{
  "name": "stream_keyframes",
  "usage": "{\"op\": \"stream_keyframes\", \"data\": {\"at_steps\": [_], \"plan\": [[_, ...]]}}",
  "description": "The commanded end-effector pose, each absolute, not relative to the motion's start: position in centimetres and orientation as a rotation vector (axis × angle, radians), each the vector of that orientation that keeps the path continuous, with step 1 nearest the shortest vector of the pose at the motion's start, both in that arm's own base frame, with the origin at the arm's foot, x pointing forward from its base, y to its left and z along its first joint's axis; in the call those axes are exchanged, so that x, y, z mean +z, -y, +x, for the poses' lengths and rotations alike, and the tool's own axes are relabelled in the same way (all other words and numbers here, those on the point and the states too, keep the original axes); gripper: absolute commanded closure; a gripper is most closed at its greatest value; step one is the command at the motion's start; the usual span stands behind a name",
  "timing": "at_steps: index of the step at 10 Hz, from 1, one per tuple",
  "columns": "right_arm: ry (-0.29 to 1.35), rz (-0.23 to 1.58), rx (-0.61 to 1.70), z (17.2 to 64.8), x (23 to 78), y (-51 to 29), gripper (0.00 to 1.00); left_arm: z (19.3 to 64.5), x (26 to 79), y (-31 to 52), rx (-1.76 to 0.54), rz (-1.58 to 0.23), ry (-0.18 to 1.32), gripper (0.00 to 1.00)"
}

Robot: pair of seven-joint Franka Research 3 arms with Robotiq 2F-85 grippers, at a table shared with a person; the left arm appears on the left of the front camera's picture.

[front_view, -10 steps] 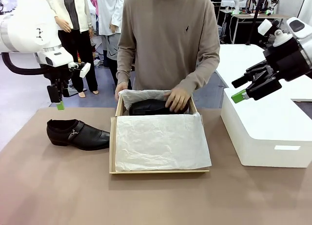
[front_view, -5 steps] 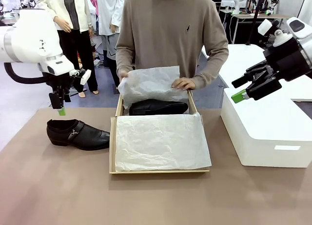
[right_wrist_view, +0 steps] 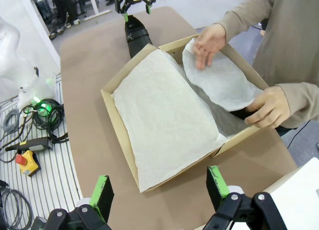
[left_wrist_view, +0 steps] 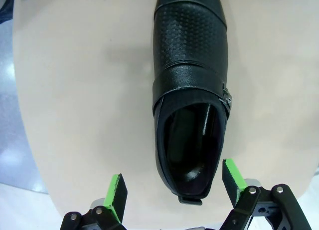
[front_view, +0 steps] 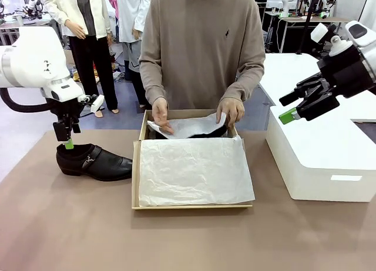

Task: Pack the shoes into the box.
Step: Place the other shoe of the Shoes into the Shoes Box.

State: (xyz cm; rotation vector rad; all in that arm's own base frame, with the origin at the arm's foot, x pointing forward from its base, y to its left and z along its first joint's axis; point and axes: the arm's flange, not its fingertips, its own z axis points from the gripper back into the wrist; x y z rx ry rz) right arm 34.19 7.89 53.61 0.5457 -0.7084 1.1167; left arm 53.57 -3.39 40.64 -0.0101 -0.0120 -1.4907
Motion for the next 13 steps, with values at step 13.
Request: {"op": "stream_keyframes", "data": {"at_steps": [13], "plan": [[0.739, 0.568, 1.136, 34.5, 53.5, -8.0, 0.0, 56.5, 37.4, 3.8, -1.493, -0.012, -0.022, 0.0]]}}
